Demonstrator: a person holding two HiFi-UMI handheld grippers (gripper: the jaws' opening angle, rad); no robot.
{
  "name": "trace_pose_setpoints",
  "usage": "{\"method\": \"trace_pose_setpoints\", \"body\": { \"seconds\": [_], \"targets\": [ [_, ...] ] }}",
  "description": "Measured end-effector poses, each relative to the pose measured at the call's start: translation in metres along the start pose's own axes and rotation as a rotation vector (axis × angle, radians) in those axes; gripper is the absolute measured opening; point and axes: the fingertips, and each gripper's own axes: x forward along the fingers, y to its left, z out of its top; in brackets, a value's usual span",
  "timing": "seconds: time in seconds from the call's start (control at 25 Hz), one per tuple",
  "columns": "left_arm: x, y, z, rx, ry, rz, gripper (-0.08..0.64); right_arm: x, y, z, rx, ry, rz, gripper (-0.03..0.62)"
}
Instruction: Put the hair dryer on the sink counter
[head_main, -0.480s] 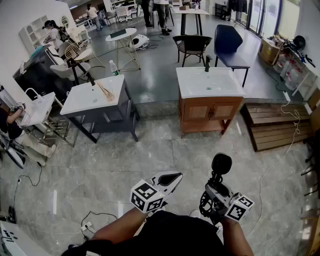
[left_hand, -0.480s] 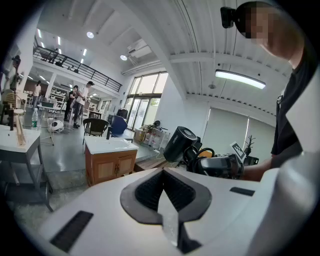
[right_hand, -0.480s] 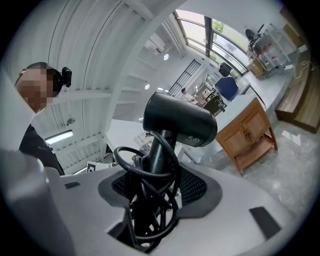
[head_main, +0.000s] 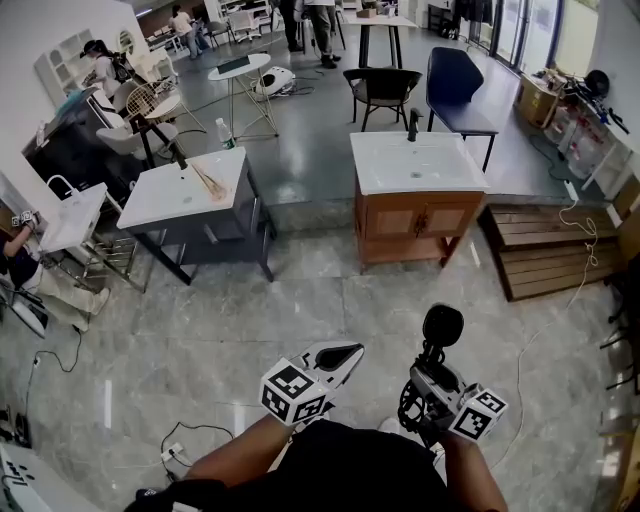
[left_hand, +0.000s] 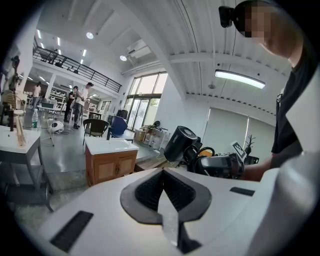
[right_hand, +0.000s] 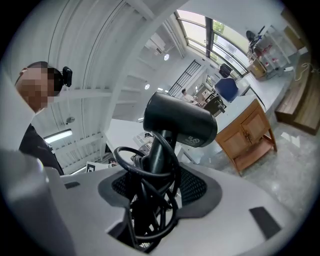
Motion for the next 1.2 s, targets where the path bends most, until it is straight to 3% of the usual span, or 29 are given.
{"method": "trace_pose_setpoints", "body": {
  "seconds": [0.16, 0.48, 0.84, 1.2],
  "targets": [
    [-0.001, 0.006, -0.003, -0.013, -0.005, 0.005, 0.000, 0.002, 0.006, 0.006, 0.010, -0.037, 0.036, 0.213],
    [-0.014, 0.026, 0.000, -0.073, -0.023, -0.020, 0.000, 0.025, 0.015, 0.003, 0.008, -0.031, 0.028, 0.213],
    [-0.052, 0.070, -0.006, -0.035, 0.004, -0.026, 0.000, 0.071, 0.037, -0.020, 0.024, -0.058, 0.000, 0.213],
    [-0.084, 0.102, -0.020, -0.051, 0.027, -0.041, 0.000, 0.097, 0.055, -0.038, 0.031, -0.061, -0.045, 0.213]
  ]
}}
